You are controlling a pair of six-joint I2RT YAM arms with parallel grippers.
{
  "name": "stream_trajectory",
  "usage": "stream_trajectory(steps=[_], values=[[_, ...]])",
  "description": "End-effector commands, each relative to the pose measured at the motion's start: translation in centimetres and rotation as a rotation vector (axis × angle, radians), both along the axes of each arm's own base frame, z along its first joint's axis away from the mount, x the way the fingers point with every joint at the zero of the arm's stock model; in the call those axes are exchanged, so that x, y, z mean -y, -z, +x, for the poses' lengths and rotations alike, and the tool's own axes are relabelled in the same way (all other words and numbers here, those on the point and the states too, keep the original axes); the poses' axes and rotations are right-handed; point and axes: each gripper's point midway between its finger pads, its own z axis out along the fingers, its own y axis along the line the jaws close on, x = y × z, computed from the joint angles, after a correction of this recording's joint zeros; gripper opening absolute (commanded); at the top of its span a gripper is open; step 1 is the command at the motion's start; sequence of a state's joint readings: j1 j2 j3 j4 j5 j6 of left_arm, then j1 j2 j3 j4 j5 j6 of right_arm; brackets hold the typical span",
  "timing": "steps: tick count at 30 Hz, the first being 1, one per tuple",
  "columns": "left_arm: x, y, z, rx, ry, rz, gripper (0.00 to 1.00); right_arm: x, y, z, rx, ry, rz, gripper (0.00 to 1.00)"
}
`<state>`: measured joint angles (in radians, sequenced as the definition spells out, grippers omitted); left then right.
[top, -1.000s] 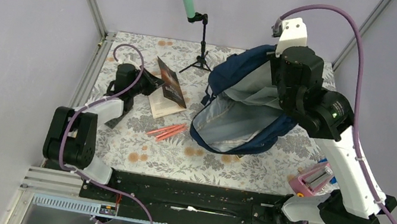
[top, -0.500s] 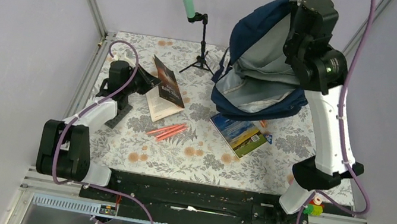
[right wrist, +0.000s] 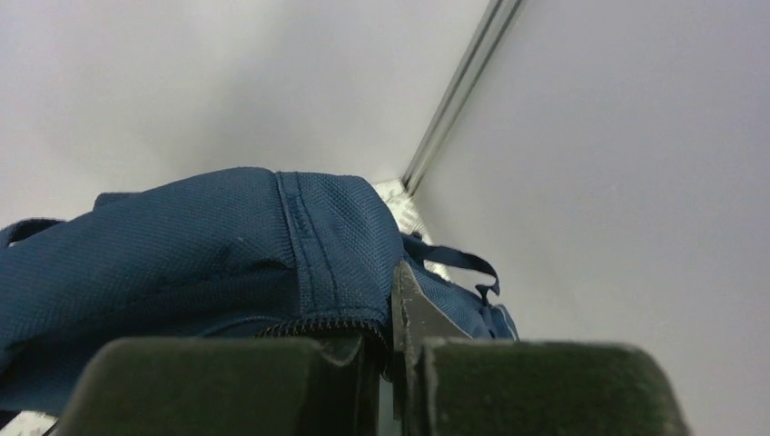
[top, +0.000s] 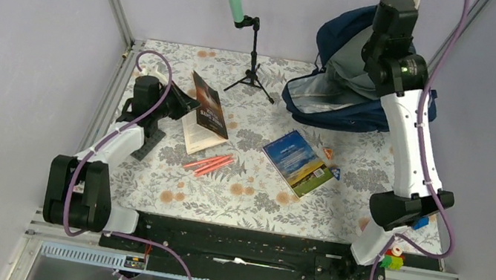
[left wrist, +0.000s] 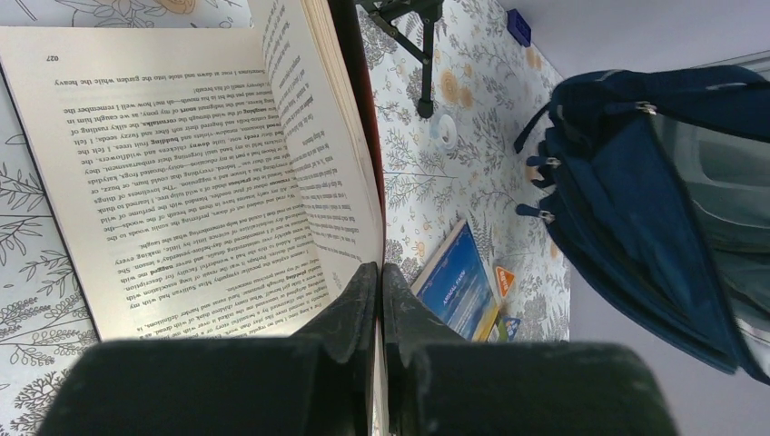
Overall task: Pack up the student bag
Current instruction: Place the student bag at the center of the board.
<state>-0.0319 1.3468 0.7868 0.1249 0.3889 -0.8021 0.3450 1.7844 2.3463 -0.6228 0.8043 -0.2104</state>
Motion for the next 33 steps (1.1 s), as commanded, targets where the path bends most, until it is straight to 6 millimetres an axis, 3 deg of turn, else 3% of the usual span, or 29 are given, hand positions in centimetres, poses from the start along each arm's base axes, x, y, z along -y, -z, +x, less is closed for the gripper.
stream_trajectory(steps=[1, 10, 13, 18, 22, 27, 33], values=[[0.6, -5.9, 0.4, 0.181, 0.055, -0.016, 0.00, -2.9, -2.6, 1.2, 0.236, -0.128, 0.183, 0.00], [0.9, -7.5, -0.7, 0.202, 0.093, 0.010, 0.00, -4.5, 7.8, 1.1, 0.147, -0.169, 0.321, 0.00], [0.7, -7.9, -1.1, 0.208, 0.094, 0.022, 0.00, -5.6, 9.5, 1.5, 0.123, -0.211, 0.352, 0.00], [0.9, -8.8, -2.0, 0.224, 0.114, 0.034, 0.00, -9.4, 11.8, 1.5, 0.051, -0.417, 0.403, 0.00], [1.0, -9.7, -3.0, 0.241, 0.135, 0.053, 0.00, -11.7, 13.4, -0.3, 0.008, -0.561, 0.442, 0.00], [0.9, -9.9, -3.7, 0.239, 0.150, 0.075, 0.00, -15.9, 16.0, -3.5, -0.141, -0.847, 0.447, 0.00], [1.3, -10.3, -4.5, 0.249, 0.178, 0.072, 0.00, -16.9, 18.2, -7.5, -0.275, -0.971, 0.446, 0.00]])
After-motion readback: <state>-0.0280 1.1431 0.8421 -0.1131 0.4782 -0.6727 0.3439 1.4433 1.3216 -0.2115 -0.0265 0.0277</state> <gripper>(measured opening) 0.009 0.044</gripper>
